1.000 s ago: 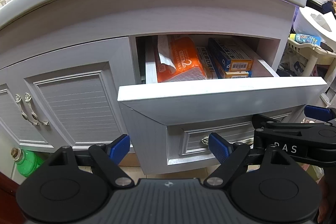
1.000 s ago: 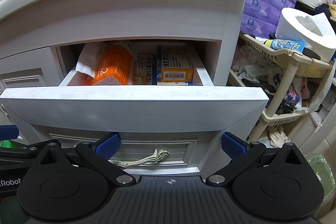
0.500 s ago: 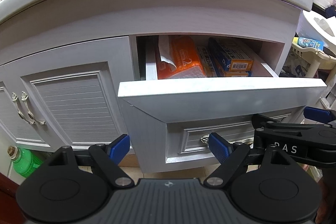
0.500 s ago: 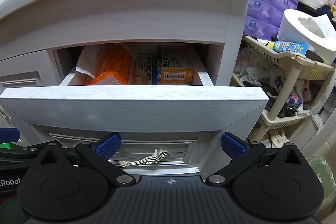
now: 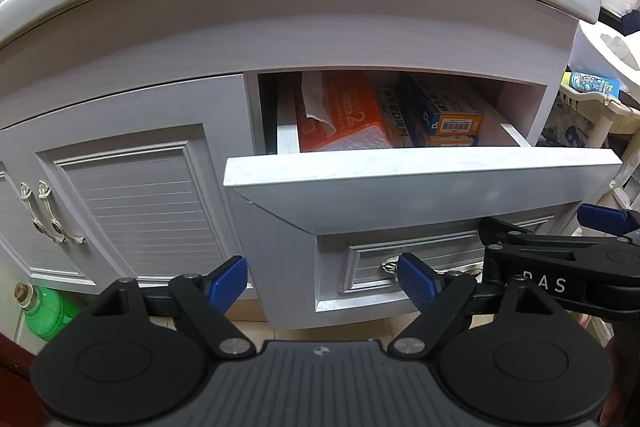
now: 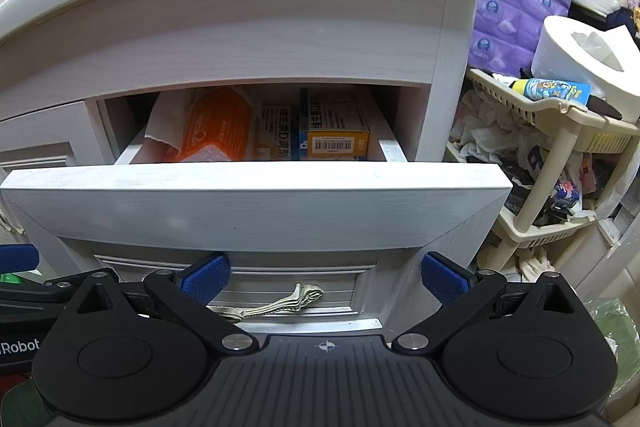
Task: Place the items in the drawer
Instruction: 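Keep pushing the drawer inward with the right gripper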
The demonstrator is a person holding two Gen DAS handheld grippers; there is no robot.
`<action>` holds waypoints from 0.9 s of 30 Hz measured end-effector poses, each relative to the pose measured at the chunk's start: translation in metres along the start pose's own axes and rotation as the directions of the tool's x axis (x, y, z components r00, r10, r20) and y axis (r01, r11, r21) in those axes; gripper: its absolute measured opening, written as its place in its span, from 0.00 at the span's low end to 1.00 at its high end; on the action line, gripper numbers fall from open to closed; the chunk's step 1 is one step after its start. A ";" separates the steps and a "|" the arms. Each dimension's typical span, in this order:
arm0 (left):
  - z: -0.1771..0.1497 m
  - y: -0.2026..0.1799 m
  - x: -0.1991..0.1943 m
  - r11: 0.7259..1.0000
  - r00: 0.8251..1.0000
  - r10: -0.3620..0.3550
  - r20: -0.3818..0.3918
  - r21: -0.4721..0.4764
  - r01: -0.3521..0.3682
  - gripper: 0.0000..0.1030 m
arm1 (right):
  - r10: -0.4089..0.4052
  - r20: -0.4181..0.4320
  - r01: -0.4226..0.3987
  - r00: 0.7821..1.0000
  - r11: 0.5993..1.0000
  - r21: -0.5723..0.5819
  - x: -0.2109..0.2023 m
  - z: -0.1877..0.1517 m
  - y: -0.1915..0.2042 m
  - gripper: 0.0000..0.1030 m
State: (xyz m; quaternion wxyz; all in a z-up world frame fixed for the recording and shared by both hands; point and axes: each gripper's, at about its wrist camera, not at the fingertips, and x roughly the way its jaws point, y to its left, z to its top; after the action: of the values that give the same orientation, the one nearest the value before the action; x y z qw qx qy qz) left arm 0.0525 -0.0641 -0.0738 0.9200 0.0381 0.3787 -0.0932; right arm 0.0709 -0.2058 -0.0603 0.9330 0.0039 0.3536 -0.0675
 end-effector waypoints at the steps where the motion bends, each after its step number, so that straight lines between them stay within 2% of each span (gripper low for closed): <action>1: 0.000 0.000 0.000 1.000 1.000 0.001 0.000 0.001 -0.001 0.95 | 0.000 -0.001 0.000 1.000 1.000 0.000 0.000 0.000 0.000 1.00; 13: 0.007 -0.003 0.002 1.000 1.000 0.018 0.006 0.025 -0.019 0.95 | 0.005 -0.005 -0.005 1.000 1.000 0.002 0.004 0.003 0.000 1.00; 27: 0.009 0.000 0.006 1.000 1.000 0.012 -0.001 -0.002 -0.012 0.95 | 0.008 -0.004 -0.008 1.000 1.000 0.001 0.007 0.005 -0.002 1.00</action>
State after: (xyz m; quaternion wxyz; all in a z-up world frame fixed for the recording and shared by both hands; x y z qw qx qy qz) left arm 0.0629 -0.0658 -0.0710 0.9203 0.0396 0.3792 -0.0874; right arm 0.0794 -0.2087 -0.0608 0.9325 0.0061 0.3553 -0.0638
